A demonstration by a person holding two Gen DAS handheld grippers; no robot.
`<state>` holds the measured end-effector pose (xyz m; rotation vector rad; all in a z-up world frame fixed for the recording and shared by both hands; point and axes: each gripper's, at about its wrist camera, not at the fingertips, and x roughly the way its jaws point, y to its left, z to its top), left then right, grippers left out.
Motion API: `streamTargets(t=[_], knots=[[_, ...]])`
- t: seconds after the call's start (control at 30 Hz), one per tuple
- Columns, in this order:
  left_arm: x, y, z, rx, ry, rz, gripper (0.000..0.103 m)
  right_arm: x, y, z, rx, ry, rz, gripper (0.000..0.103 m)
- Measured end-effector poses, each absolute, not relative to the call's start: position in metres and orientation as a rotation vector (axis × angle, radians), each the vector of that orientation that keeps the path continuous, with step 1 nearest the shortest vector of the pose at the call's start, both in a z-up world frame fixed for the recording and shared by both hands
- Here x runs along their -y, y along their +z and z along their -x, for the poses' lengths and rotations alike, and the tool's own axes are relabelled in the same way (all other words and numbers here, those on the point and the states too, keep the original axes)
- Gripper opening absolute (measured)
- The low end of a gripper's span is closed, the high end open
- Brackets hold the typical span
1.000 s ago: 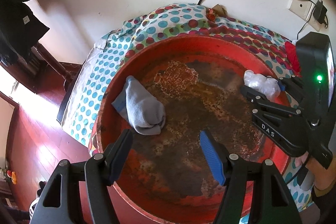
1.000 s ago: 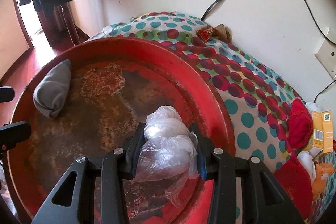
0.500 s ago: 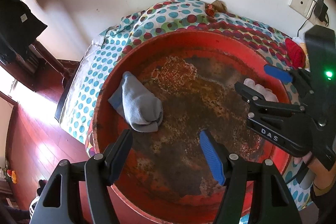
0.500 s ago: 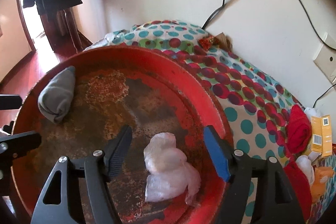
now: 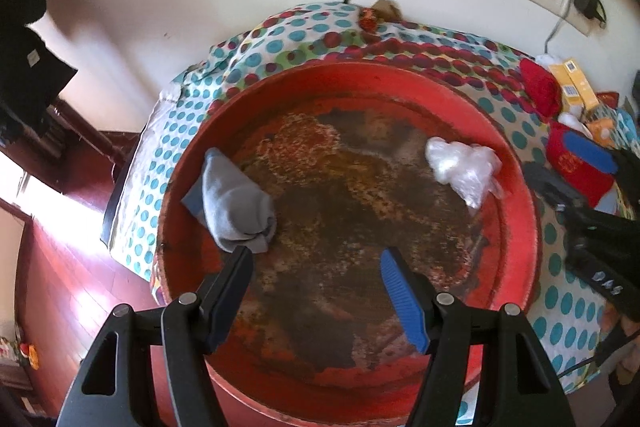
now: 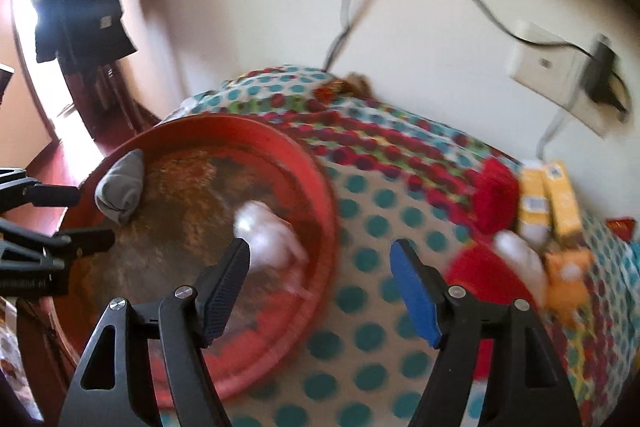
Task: Organize objects
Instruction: 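Carry the clear plastic bag into the red basin and open the right gripper, then grasp the orange rubber toy figure with the right gripper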
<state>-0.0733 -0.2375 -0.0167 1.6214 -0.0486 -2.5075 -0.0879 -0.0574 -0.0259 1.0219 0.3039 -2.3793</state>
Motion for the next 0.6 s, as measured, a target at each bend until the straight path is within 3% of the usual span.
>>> streamTargets(t=[0.43, 0.6], knots=[[0.181, -0.015, 0.070, 0.163, -2.617, -1.657, 0.068, -0.107, -0.023, 0.112, -0.146, -2.665, -1.135, 0.071], [0.158, -0.020, 0.070, 0.167, -2.667, -1.702, 0.068, -0.136, -0.032, 0.139, -0.166, -2.715, -1.175, 0.070]])
